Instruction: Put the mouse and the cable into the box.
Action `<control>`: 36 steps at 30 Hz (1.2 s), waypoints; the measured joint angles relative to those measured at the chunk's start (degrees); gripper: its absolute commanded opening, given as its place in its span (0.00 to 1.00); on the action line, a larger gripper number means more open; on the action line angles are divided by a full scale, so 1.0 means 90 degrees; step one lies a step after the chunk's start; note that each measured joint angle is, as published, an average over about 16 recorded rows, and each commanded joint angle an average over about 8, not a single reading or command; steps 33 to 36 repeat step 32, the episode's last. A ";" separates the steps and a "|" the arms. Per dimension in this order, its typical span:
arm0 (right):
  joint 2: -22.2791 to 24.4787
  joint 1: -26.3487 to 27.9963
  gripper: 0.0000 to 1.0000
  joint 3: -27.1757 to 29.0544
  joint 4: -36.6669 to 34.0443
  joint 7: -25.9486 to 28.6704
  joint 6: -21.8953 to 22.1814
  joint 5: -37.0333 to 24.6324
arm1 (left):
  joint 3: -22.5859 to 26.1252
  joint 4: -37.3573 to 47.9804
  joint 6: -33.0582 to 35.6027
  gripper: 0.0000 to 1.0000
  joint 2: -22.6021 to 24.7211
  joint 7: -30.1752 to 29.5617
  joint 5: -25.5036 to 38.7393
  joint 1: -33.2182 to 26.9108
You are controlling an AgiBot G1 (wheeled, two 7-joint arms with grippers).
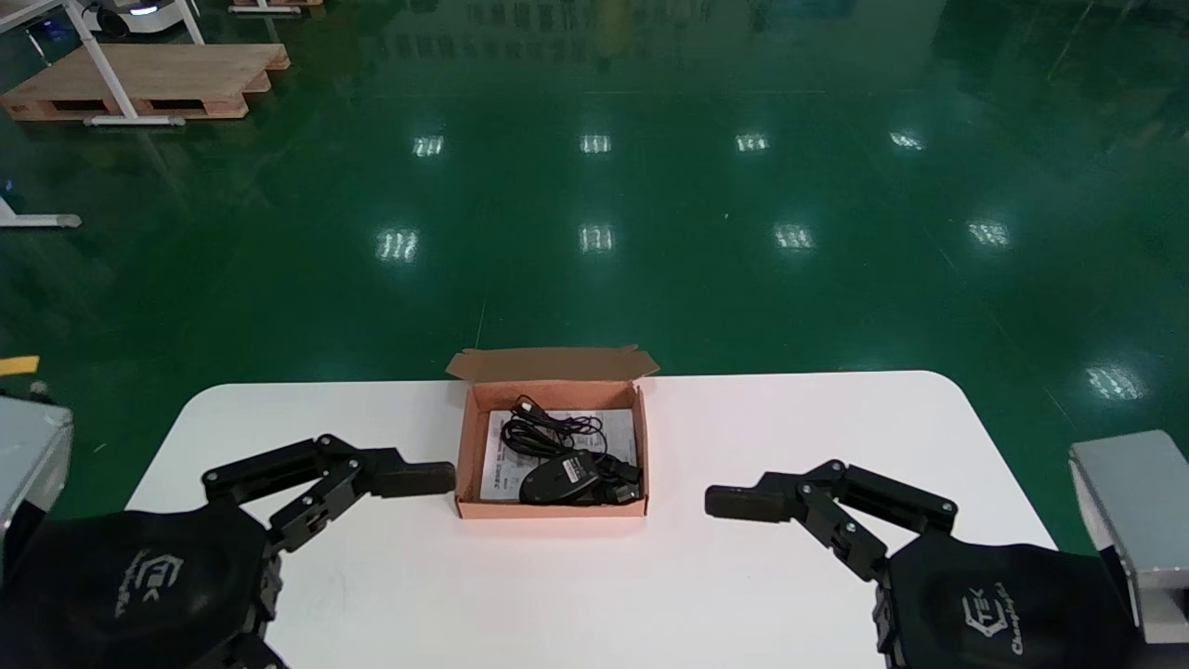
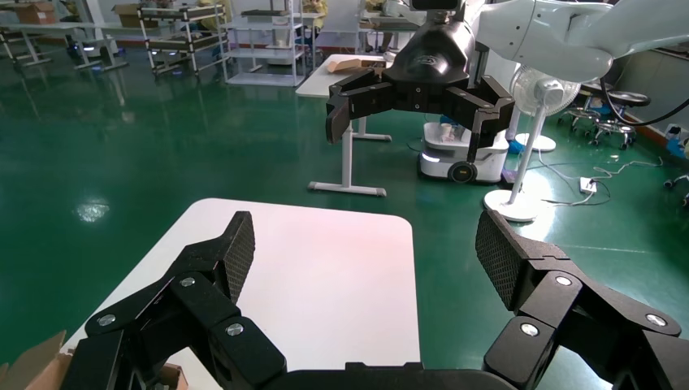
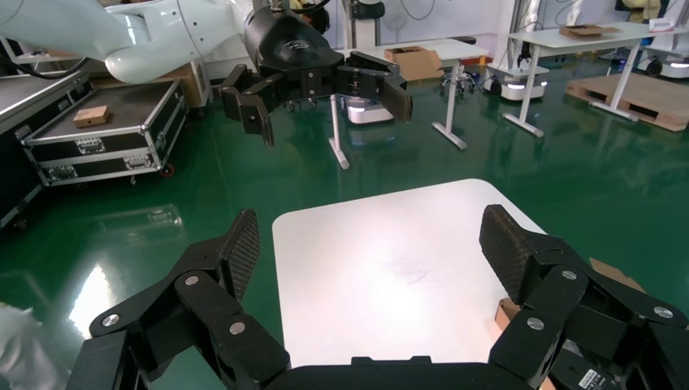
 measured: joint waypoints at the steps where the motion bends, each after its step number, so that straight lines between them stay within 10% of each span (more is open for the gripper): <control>1: 0.0000 0.0000 1.00 -0.0001 0.0000 0.0000 0.0000 0.0000 | 0.0000 0.0000 0.0000 1.00 0.0000 0.0000 0.0001 0.0000; 36: -0.0005 0.0005 1.00 -0.0006 -0.0004 0.0000 0.0007 -0.0005 | 0.0005 0.0008 -0.0005 1.00 0.0003 0.0000 0.0006 -0.0005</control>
